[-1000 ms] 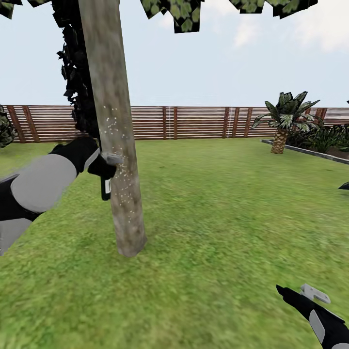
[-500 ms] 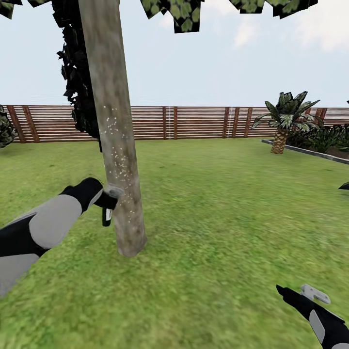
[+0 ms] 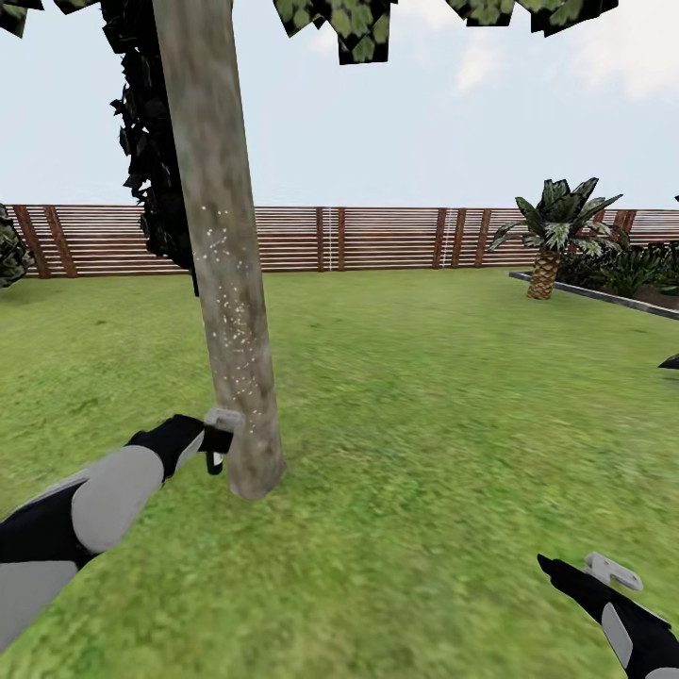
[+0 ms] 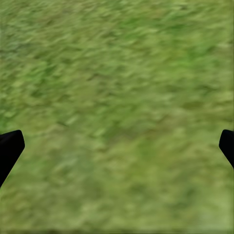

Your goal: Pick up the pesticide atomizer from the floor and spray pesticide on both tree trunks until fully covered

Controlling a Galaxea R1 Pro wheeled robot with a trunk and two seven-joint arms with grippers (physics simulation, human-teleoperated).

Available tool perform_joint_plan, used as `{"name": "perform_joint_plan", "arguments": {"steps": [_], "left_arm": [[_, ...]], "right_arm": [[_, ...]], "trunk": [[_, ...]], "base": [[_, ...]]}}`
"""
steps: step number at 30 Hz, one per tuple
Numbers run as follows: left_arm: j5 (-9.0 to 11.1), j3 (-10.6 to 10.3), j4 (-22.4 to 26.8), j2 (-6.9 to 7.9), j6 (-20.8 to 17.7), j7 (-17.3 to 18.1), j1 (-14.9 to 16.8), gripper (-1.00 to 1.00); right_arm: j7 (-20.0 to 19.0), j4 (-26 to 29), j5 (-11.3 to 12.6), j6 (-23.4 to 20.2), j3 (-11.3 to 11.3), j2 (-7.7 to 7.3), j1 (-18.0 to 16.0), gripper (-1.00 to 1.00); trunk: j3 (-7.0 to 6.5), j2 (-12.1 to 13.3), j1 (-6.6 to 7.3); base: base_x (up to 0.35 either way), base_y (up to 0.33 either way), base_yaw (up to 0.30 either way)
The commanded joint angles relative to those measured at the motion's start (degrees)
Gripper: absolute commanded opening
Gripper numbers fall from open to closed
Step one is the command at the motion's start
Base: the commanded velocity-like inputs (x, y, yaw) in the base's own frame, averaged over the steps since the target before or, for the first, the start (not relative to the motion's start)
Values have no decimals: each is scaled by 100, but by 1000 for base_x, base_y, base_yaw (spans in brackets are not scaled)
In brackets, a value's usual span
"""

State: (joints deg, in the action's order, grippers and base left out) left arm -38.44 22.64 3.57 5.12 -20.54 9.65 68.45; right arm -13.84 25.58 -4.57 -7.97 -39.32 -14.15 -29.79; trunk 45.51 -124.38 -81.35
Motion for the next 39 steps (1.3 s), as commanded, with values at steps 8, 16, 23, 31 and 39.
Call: {"name": "perform_joint_plan", "arguments": {"steps": [8,16,23,31,39], "left_arm": [[152,-4,3,9,537,-24,-449,-100],[153,-6,-5,1,545,-24,-585,-100],[169,-5,-32,-1,531,-24,-778,-100],[170,-3,-32,5,533,-24,-864,-100],[170,-3,-32,0,540,-24,-877,-100]], "right_arm": [[2,2,8,3,-4,0,0,100],[2,9,9,0,-6,0,0,100],[0,9,9,-2,-6,0,0,100],[-5,9,9,-3,-6,0,0,100],[-5,9,9,-1,-6,0,0,100]], "trunk": [[-1,-1,0],[-1,-1,0],[-1,-1,0],[-1,-1,0],[-1,-1,0]], "base": [[0,0,0],[0,0,0],[117,28,0],[28,141,-79],[0,312,-267]]}}
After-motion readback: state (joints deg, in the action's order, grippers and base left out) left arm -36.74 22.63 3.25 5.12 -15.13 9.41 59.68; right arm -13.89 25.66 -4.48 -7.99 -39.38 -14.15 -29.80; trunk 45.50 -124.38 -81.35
